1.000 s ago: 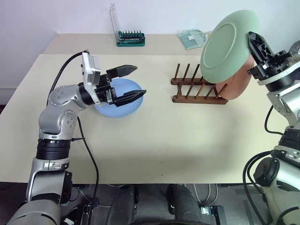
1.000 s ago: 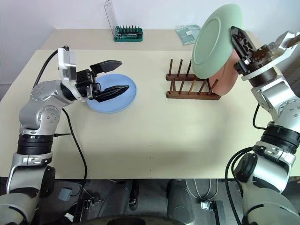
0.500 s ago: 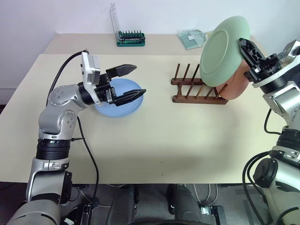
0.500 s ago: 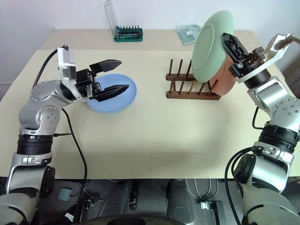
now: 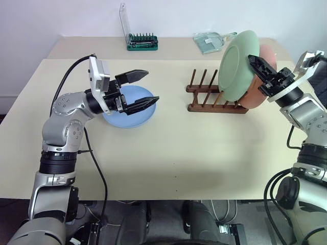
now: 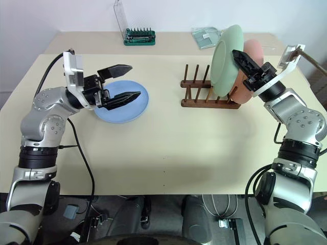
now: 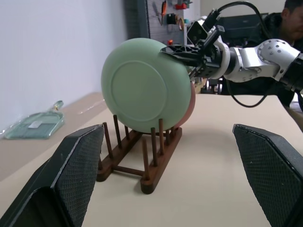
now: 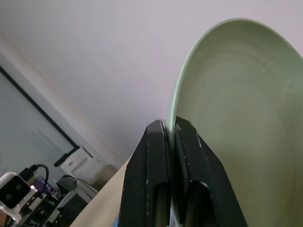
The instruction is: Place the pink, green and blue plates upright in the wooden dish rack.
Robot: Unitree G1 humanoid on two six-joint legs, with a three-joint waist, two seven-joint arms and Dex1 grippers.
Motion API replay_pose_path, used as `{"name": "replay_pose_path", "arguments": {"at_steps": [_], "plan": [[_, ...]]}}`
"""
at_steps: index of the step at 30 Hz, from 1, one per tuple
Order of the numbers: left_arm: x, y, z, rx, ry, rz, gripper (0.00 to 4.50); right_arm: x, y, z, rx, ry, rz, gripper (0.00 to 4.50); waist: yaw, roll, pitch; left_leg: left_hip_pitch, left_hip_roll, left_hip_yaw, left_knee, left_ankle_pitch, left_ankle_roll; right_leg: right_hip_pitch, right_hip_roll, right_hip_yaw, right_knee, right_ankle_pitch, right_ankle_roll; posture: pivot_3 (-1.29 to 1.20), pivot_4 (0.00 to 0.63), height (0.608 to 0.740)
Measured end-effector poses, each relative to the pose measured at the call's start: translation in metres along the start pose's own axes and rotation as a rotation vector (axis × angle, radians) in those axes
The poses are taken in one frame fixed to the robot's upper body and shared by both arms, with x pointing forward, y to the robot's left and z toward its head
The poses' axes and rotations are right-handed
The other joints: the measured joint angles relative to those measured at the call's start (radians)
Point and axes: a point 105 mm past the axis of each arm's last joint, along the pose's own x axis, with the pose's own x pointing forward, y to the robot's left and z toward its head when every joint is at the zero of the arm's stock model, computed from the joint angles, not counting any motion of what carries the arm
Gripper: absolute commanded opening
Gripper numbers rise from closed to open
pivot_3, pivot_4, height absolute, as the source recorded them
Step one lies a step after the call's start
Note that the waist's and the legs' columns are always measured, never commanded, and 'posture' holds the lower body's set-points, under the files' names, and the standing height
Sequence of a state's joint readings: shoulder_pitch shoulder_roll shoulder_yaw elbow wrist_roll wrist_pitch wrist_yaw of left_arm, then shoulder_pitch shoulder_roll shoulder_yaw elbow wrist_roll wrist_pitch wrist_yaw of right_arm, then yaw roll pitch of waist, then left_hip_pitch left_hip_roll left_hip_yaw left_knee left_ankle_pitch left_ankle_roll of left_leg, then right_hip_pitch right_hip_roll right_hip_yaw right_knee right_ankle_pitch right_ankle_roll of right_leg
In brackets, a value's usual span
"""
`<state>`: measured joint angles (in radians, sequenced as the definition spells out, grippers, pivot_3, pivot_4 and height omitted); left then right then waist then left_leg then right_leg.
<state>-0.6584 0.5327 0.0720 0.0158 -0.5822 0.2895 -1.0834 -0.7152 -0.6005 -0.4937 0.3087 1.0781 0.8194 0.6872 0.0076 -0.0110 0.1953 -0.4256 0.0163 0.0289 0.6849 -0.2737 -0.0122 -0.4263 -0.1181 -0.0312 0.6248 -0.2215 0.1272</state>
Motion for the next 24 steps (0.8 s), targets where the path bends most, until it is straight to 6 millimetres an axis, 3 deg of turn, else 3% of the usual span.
{"name": "replay_pose_path", "arguments": {"at_steps": [7,14,21,24], "plan": [[0.0,0.001,0.0,0.002,0.003,0.005,4.5,0.002,0.001,0.003,-0.017,-0.008,0.004,4.43,-0.001,0.0,0.0,0.0,0.0,0.0,0.0,0.0,0.0,0.0,0.0,0.0,0.0,0.0,0.0,0.0,0.15,0.724],[0.0,0.002,-0.001,-0.003,0.006,0.015,4.5,0.016,0.02,0.021,-0.107,-0.055,0.056,4.43,0.0,0.0,0.0,0.0,0.0,0.0,0.0,0.0,0.0,0.0,0.0,0.0,0.0,0.0,0.0,0.0,0.15,0.724],[0.0,0.003,-0.002,-0.013,0.015,0.028,4.5,0.015,0.021,0.028,-0.178,-0.079,0.043,4.43,0.002,0.0,0.0,0.0,0.0,0.0,0.0,0.0,0.0,0.0,0.0,0.0,0.0,0.0,0.0,0.0,0.15,0.724],[-0.008,0.022,-0.019,-0.15,0.144,0.128,4.5,0.017,0.041,0.029,-0.185,-0.073,0.133,4.43,0.0,0.0,0.0,0.0,0.0,-0.001,0.0,0.0,0.0,0.0,0.0,0.0,0.0,0.0,0.0,0.0,0.15,0.724]]}}
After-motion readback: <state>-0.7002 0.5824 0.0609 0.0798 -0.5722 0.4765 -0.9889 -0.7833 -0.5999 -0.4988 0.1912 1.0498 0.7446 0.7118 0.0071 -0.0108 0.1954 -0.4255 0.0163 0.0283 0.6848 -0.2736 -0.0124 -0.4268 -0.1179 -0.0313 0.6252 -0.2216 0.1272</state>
